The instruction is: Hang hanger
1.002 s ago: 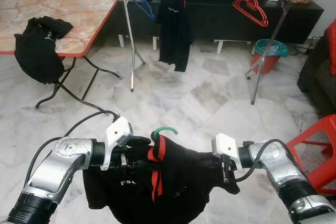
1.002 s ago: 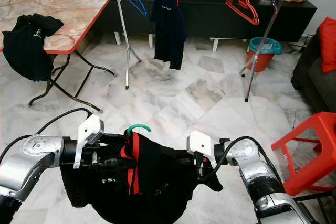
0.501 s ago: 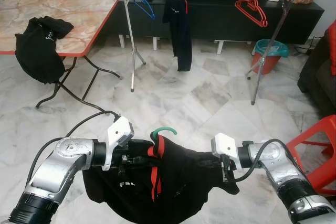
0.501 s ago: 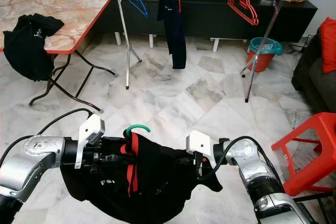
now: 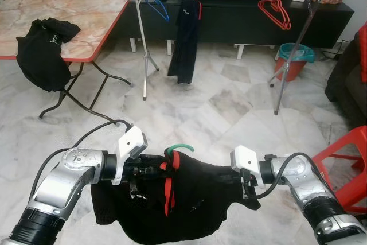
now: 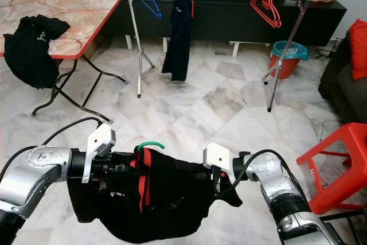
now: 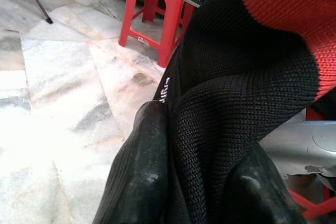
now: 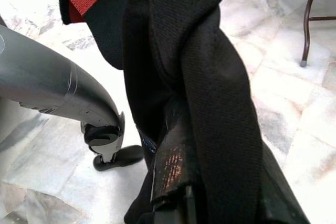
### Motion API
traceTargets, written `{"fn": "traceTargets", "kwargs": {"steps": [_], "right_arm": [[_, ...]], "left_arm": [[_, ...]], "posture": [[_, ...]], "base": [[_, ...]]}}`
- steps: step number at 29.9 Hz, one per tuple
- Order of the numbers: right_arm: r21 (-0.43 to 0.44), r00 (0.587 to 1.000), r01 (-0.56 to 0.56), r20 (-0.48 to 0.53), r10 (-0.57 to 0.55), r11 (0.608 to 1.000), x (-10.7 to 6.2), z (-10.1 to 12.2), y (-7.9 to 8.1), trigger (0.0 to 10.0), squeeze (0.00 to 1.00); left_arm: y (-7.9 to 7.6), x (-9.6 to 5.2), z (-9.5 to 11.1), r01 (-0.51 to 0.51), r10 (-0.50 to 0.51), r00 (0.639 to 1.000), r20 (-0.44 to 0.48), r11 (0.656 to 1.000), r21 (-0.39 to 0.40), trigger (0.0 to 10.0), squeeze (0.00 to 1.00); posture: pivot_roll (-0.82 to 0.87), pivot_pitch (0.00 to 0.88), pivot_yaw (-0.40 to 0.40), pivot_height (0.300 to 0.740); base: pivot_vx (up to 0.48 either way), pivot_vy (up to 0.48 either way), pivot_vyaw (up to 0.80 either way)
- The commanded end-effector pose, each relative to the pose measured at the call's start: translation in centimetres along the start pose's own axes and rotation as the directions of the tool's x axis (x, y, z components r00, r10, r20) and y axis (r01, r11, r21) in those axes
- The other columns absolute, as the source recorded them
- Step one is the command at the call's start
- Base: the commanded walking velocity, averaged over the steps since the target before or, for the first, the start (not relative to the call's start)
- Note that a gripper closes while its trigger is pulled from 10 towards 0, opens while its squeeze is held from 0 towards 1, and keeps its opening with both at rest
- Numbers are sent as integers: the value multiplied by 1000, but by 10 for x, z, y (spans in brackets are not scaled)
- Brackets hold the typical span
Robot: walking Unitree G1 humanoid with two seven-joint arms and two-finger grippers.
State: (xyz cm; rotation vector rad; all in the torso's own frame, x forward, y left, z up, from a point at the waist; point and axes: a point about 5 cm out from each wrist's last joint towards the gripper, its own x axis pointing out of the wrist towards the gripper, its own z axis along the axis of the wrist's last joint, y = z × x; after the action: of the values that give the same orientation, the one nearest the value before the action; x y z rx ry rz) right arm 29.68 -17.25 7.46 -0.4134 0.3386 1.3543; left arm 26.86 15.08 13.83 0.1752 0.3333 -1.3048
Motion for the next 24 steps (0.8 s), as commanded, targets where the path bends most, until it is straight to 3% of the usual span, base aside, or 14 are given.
{"fn": "traceTargets", "kwargs": {"steps": [1, 12, 21, 22, 23, 24], "right_arm": [[-18, 998, 26, 58, -25, 999, 0, 9, -3, 10000, 0], [-6, 994, 85, 73, -85, 996, 4, 5, 1, 10000, 0], [19, 989, 88, 120, -89, 996, 12, 2, 17, 10000, 0], [19, 988, 91, 126, -93, 996, 13, 3, 18, 10000, 584], [23, 986, 97, 132, -99, 995, 13, 3, 19, 10000, 1000], [30, 985, 101, 136, -104, 994, 13, 3, 19, 10000, 1000]], "left_arm": [[-3, 3, 3, 26, -26, 1000, -3, 1000, 5, 0, 0], [-7, 5, -1, 13, -13, 1000, 7, 1000, -20, 0, 0], [-9, 4, -1, 21, -21, 1000, 11, 999, -42, 0, 0], [-9, 4, -2, 24, -23, 1000, 7, 999, -43, 0, 0], [-10, 4, -3, 24, -24, 1000, 2, 999, -42, 0, 0], [-10, 4, -3, 24, -24, 1000, 2, 999, -46, 0, 0]], "posture": [[62, 0, -5, 740], [67, 0, 9, 740], [55, 0, 44, 740], [51, 0, 48, 740], [51, 0, 49, 740], [52, 0, 49, 740]], "base": [[0, 0, 0], [0, 0, 0], [0, 0, 0], [0, 0, 0], [0, 0, 0], [0, 0, 0]]}}
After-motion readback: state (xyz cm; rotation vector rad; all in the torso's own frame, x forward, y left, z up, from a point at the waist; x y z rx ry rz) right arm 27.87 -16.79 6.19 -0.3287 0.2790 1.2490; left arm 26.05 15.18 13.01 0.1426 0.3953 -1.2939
